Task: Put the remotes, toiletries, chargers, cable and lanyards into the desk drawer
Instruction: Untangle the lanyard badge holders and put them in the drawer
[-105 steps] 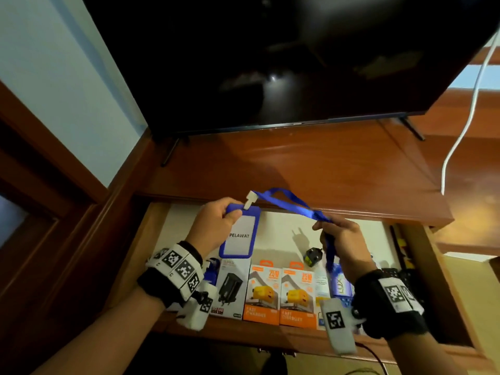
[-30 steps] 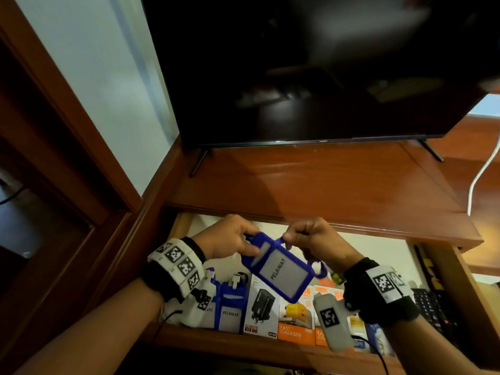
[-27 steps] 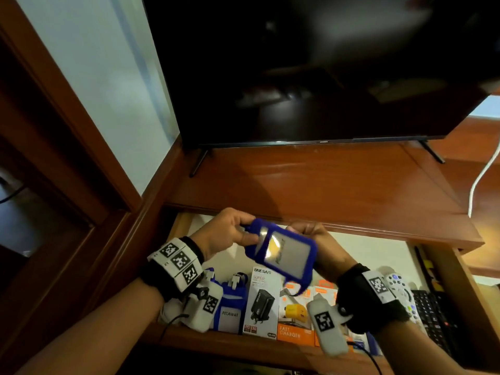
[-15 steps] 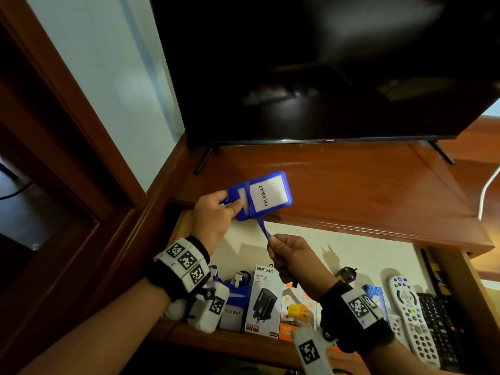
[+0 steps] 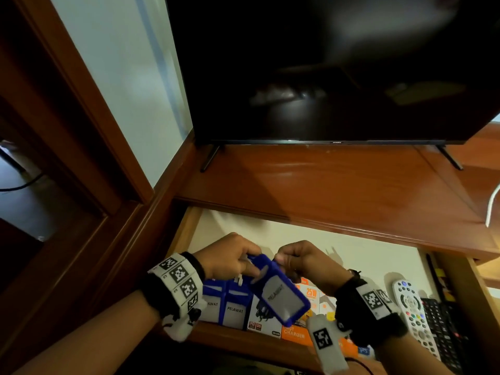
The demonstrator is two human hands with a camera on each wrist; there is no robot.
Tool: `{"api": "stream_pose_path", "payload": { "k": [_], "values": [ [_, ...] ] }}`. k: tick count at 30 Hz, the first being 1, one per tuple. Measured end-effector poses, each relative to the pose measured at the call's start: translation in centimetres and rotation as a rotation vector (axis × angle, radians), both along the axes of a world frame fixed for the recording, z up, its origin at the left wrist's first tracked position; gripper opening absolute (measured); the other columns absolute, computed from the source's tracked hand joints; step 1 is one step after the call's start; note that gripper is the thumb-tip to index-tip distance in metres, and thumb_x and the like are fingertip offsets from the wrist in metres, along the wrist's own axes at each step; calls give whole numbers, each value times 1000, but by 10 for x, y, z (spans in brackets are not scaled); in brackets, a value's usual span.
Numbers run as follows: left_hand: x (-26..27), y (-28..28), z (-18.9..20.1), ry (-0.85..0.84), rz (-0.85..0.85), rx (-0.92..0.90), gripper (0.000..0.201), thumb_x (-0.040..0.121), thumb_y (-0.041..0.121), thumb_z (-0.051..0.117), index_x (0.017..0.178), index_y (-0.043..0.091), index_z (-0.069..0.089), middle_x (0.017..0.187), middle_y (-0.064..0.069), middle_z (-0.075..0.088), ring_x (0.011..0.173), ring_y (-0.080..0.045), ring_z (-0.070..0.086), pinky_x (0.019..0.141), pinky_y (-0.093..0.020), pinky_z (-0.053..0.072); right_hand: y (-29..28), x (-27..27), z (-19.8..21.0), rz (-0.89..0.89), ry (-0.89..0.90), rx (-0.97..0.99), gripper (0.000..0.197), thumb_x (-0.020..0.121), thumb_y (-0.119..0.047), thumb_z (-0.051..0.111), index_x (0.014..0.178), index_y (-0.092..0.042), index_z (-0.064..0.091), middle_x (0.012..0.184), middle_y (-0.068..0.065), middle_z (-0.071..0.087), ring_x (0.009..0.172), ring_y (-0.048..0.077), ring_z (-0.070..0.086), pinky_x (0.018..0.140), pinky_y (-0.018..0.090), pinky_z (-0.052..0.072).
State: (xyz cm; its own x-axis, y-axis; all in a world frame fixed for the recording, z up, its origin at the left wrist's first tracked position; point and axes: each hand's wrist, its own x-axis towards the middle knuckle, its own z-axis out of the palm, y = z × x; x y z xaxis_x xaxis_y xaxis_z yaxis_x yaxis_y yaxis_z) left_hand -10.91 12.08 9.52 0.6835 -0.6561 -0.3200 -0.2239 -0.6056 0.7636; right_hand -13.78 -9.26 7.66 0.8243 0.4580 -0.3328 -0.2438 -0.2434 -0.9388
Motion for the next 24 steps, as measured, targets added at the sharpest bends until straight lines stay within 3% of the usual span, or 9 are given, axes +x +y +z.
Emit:
{"api": "stream_pose_path", "payload": {
  "k": [3,5,7,8,11,12,15,19,24],
  "values": [
    [-5,1,1,206,165,-289,18,87,0,60,93,16,65,88,-1,69,81,-8,66,73,-20,51,4,-5,3,-114,62,237,29,83,-36,61,66,-13,61,61,4,61,51,14,56,48,19,42],
    [-9,-4,-2,247,271,-425,22,89,-2,56,106,10,64,100,-11,69,94,-20,66,83,-25,52,8,-9,9,-180,127,397,33,62,-43,81,63,-14,68,60,4,66,49,14,62,44,20,48],
    [-13,-11,-6,289,395,-546,26,90,1,53,112,11,62,108,-16,67,103,-29,63,90,-32,51,12,-9,7,-310,183,492,53,35,-41,93,68,-7,69,61,10,66,47,15,63,42,22,50],
    [-14,-14,-8,319,448,-620,26,90,3,53,114,10,61,111,-18,67,106,-31,62,92,-36,51,14,-9,3,-346,179,492,53,44,-37,91,76,-4,66,66,12,64,49,14,61,43,22,49],
    [-16,-26,-9,409,564,-849,35,83,11,54,117,4,58,114,-20,65,103,-30,64,89,-37,52,26,-4,-8,-410,180,523,12,88,-17,54,82,-8,60,64,9,50,48,12,44,47,22,40],
    [-17,-29,-8,422,595,-892,37,81,13,54,116,2,58,112,-20,66,99,-29,65,86,-36,53,29,-3,-11,-434,207,524,19,94,-13,47,79,-10,60,58,6,46,47,12,39,47,23,37],
    [-20,-36,-10,452,682,-949,37,78,14,55,113,4,61,105,-17,69,95,-26,66,88,-36,53,37,-3,-12,-441,237,551,21,96,-16,40,82,-10,54,52,3,38,46,13,33,46,24,33],
    [-21,-34,-15,374,704,-853,26,83,5,56,107,8,66,107,-17,70,104,-26,64,94,-36,49,33,-11,-17,-393,263,533,16,94,-16,42,91,-6,54,55,6,43,46,14,37,47,24,35],
    [0,-7,-24,235,622,-493,21,87,-1,57,100,13,68,103,-11,71,102,-23,64,91,-36,48,-19,-16,-32,-475,237,156,24,94,-14,44,95,1,62,63,11,51,52,18,45,50,29,36]
  ]
}}
